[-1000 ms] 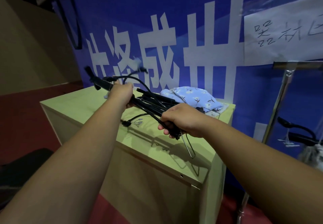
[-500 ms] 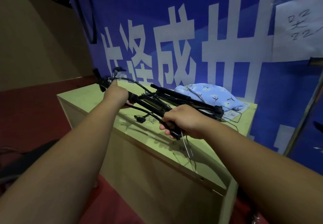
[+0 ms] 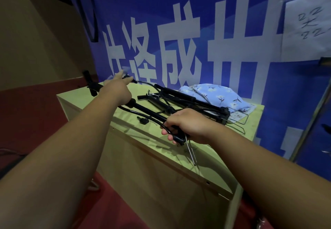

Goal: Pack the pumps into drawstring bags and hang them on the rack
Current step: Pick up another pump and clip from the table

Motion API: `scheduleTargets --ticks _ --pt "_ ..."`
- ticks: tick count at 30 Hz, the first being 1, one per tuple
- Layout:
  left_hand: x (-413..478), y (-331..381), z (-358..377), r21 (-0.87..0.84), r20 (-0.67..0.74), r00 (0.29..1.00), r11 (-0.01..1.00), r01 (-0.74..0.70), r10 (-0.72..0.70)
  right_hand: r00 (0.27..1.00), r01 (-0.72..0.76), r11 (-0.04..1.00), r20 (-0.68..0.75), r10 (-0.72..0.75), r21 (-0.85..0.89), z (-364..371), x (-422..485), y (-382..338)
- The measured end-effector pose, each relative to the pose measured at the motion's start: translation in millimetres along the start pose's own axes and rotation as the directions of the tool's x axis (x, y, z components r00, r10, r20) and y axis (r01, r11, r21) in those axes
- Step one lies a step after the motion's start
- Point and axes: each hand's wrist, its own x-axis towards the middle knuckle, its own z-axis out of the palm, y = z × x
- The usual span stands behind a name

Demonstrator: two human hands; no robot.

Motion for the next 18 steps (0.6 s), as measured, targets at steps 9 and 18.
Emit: scheduleTargets --ticks 9,18 --pt "-8 -13 -11 -0.483 -0.307 0.88 0.856 0.183 -0.361 0.998 0.046 0.997 0.029 -0.048 0.059 7 -6 -6" --pt "-31 9 -36 -0.996 0.078 0.856 -0.067 0.051 -0.512 0.983 0.167 0.984 -0.086 -0.162 0.054 9 -33 -11"
